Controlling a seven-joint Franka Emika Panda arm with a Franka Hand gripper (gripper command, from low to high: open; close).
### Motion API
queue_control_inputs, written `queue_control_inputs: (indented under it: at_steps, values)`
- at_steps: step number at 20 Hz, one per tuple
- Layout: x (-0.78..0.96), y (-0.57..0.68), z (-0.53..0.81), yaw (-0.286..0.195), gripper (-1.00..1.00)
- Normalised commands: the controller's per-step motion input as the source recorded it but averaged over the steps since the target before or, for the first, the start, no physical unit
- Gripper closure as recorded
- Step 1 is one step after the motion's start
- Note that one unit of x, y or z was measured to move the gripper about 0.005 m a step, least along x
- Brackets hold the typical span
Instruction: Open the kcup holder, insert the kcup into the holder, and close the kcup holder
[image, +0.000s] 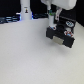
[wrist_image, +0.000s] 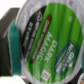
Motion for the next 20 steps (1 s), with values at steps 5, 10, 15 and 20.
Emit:
queue_control_inputs:
  at_steps: [5,10,15,20]
  values:
    - [0.15,0.67,0.13,0.019,1.00]
    - [0.05,0.58,0.01,0.057,1.00]
    - [-0.03,0.48,-0.01,0.091,1.00]
    - [0.01,0.15,-0.12,0.020,1.00]
